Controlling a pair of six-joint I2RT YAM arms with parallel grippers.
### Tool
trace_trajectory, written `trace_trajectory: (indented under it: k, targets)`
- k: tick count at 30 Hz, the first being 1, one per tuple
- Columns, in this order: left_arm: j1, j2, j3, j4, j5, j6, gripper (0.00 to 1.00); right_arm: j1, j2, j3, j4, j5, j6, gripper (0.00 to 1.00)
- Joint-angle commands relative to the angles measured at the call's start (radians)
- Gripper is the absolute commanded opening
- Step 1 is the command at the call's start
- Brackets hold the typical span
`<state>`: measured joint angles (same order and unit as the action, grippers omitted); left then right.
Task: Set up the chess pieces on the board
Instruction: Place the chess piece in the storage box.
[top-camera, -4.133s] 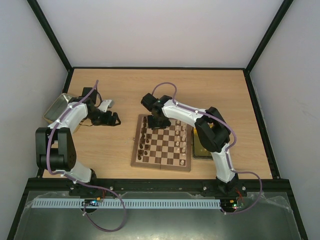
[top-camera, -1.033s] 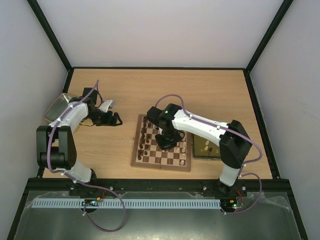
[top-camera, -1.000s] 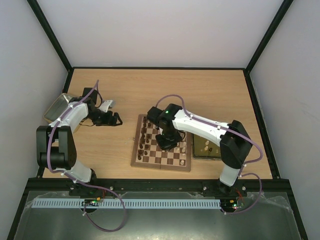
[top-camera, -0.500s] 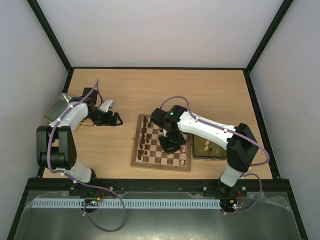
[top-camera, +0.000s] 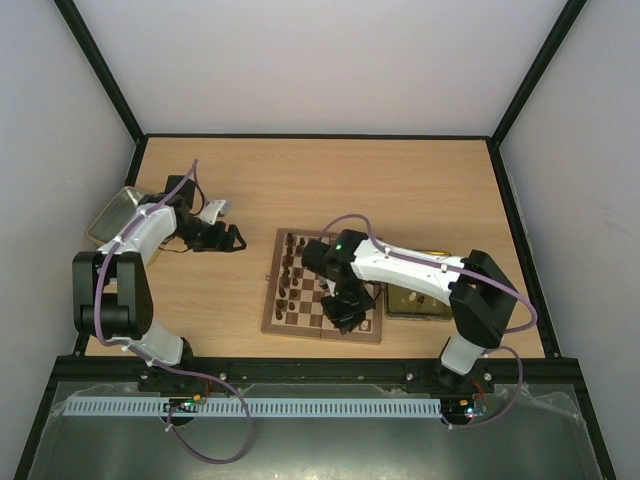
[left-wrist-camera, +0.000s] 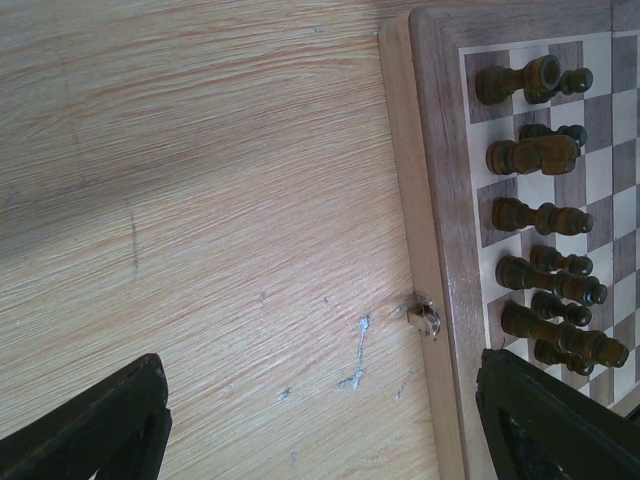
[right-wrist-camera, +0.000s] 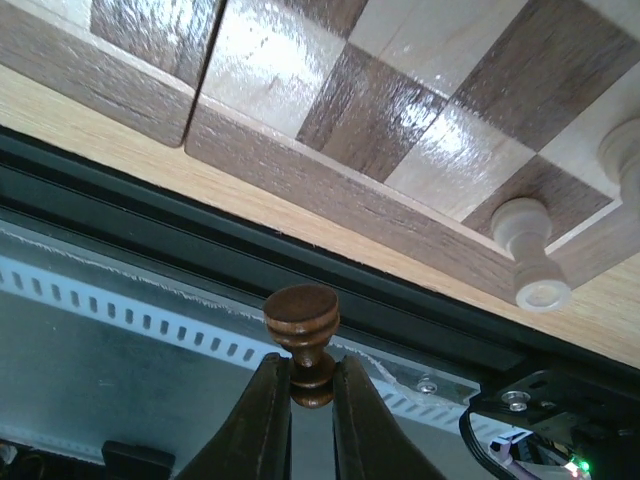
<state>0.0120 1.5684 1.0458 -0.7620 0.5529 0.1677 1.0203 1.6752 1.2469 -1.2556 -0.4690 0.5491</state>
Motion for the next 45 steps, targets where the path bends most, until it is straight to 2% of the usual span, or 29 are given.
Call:
trace_trajectory:
  k: [1,10,26,45]
  targets:
    - [0.008,-0.024,-0.003,-0.025,0.022,0.007,0.84,0.022,0.013,-0.028,-0.035,-0.035,-0.020,0.08]
    - [0.008,-0.027,-0.001,-0.026,0.024,0.009,0.84,0.068,0.079,-0.021,-0.028,-0.057,-0.038,0.08]
    - [0.009,-0.019,0.001,-0.032,0.028,0.012,0.84,0.068,0.161,-0.019,0.047,-0.015,-0.029,0.08]
    - [0.013,-0.012,0.001,-0.032,0.025,0.011,0.84,-0.012,0.191,0.033,0.049,0.037,-0.043,0.11]
